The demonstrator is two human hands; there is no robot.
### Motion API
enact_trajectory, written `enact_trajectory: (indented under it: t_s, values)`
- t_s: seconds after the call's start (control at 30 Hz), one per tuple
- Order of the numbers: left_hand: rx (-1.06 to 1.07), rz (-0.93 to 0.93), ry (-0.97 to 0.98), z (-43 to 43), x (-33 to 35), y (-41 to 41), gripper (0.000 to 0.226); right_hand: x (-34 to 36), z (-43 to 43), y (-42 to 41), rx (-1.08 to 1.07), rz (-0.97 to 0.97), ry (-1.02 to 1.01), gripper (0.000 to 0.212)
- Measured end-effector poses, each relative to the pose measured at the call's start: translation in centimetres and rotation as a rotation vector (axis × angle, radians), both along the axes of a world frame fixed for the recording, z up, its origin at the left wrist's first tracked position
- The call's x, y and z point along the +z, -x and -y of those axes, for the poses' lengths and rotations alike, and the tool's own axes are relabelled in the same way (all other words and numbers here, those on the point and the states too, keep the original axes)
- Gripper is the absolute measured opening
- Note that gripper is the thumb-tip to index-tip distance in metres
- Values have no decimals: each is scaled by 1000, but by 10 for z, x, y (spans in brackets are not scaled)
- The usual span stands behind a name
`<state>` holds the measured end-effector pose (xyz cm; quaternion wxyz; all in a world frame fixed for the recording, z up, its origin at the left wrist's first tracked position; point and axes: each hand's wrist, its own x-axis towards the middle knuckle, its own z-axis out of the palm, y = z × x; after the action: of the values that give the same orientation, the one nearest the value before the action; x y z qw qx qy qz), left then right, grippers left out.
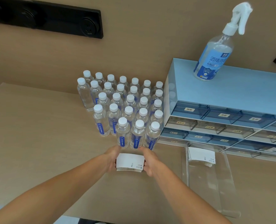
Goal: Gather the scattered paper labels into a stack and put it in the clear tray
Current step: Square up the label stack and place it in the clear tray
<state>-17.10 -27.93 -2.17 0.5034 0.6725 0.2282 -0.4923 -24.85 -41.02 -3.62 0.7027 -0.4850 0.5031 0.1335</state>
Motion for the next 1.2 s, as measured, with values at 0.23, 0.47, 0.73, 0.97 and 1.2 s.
enact_trajectory:
  t_s: [0.23, 0.47, 0.73, 0.97, 1.2]
  values:
    - [-3, 38, -23, -4, -6, 2, 28, -10, -1, 6, -3, 21, 21, 14]
    - [-247, 237, -189, -12, -12, 4, 38, -24, -2, 14, 365, -21, 463, 35]
    - [-1061, 830, -523, -18, -10, 8, 69, -15, 3, 14, 997, 24, 895, 94]
    - [-1295, 963, -551, -9, -42, 14, 56, -26, -1, 6, 1224, -20, 1035, 76]
    - [-1309, 992, -540, -9, -52, 4, 51, -36, 0, 3, 1213, 14, 1157, 59]
